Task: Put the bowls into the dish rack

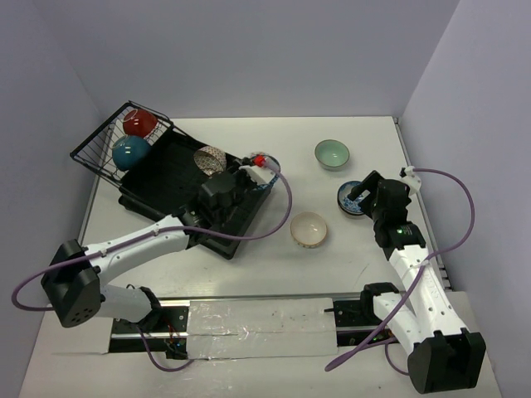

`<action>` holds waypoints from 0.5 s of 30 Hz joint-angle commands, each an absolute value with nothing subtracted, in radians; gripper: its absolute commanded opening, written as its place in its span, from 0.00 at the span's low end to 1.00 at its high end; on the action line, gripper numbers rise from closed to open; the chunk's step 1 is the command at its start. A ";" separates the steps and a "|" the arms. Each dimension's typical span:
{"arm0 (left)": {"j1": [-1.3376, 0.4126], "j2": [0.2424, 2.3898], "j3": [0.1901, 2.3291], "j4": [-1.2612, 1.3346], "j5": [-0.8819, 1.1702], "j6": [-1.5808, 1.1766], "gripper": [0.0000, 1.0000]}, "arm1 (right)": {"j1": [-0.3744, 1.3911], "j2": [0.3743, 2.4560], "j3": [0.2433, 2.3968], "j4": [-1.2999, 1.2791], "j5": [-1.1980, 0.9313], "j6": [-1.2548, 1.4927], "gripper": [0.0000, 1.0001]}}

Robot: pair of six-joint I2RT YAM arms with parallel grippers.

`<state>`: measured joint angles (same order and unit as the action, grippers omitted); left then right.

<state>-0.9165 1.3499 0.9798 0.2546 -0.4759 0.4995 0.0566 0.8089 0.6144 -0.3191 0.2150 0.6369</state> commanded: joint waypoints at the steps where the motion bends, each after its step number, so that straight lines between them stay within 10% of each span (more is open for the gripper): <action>1: -0.874 1.298 0.858 0.716 -0.450 0.825 0.00 | 0.066 0.790 0.609 -0.276 0.218 0.626 0.92; 15: -0.721 1.396 0.690 0.992 -0.147 1.005 0.00 | 0.072 0.793 0.600 -0.276 0.230 0.620 0.93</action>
<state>-0.7490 1.3853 0.7124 0.8204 -0.2775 0.9352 0.0650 0.8036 0.6117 -0.3138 0.2165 0.6308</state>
